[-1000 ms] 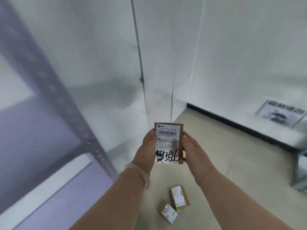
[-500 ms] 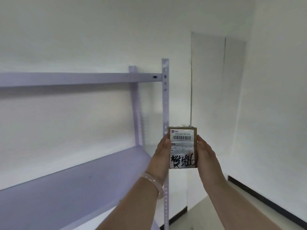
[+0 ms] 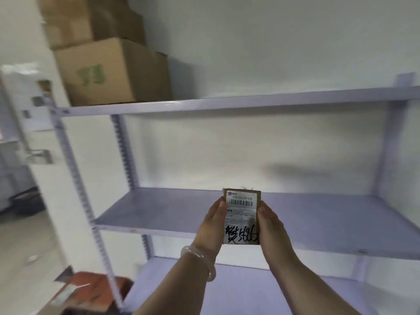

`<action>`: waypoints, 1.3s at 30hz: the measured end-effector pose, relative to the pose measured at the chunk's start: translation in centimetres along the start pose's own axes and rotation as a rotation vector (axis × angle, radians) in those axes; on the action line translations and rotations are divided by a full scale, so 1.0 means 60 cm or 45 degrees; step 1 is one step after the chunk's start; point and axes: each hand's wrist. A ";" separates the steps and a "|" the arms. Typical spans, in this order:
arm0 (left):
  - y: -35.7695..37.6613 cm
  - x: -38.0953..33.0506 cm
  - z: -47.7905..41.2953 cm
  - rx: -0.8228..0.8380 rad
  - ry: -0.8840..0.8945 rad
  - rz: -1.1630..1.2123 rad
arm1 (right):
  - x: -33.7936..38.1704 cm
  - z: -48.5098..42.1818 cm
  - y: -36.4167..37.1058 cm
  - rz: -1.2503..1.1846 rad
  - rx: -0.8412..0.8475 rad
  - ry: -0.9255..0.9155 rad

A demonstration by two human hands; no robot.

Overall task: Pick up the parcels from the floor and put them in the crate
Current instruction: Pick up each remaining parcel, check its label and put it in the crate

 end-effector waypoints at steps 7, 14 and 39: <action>-0.240 -0.007 0.039 -0.446 -0.018 -0.001 | -0.012 -0.028 0.264 -0.044 0.359 -0.025; -0.399 -0.007 0.040 -0.746 -0.046 0.151 | -0.026 -0.059 0.460 -0.152 0.641 -0.041; -0.958 0.233 -0.022 -0.684 -0.532 0.103 | -0.195 0.033 0.950 0.066 0.806 0.601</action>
Point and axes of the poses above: each hand's wrist, its own z-axis away from the middle knuckle, its own y-axis out of the palm, x = y × z, and after that the axes turned 11 degrees about -y, right-handed
